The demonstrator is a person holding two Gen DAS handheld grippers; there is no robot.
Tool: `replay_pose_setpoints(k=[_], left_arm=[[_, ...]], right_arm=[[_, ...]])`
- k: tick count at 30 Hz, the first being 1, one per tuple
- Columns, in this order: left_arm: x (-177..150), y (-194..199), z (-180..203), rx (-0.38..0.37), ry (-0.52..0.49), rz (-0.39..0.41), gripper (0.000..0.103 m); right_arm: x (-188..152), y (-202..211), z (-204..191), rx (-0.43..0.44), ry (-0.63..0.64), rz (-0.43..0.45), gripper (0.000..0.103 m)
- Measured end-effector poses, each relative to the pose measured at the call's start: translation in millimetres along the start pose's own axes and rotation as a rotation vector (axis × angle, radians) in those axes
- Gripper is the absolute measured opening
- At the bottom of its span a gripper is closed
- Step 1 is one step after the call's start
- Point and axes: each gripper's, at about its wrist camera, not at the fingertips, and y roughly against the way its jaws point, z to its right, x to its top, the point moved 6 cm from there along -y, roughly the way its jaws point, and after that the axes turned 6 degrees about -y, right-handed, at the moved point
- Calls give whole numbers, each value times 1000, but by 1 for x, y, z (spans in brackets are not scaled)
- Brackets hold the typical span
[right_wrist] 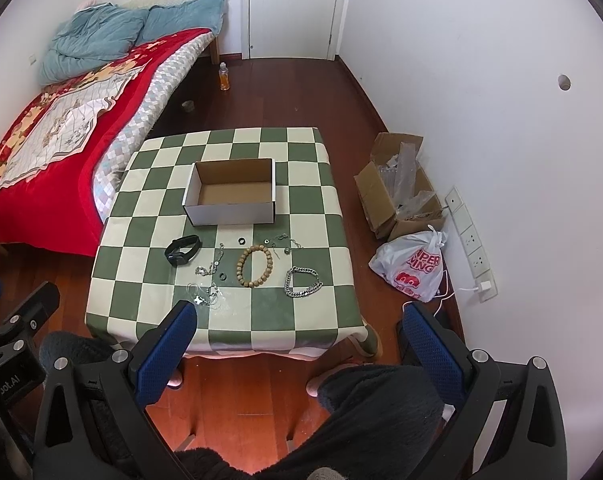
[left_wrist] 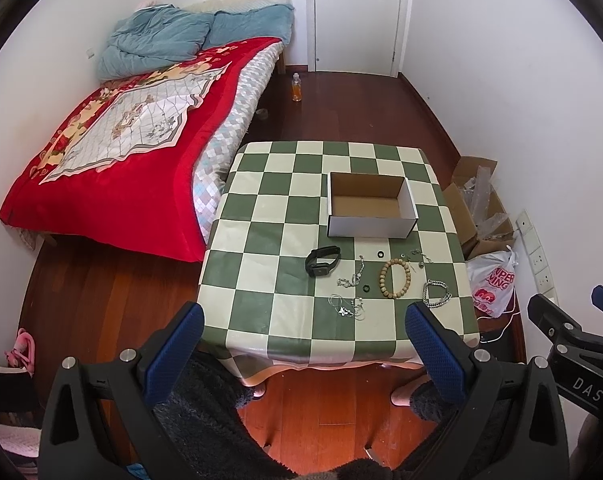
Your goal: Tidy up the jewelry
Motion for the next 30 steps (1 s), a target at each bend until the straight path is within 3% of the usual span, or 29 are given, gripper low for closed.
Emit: replay_pose_setpoints(k=[30], left_arm=[[-4, 8, -7, -6, 3, 27, 103]], right_arm=[[3, 12, -7, 18, 13, 21, 103]])
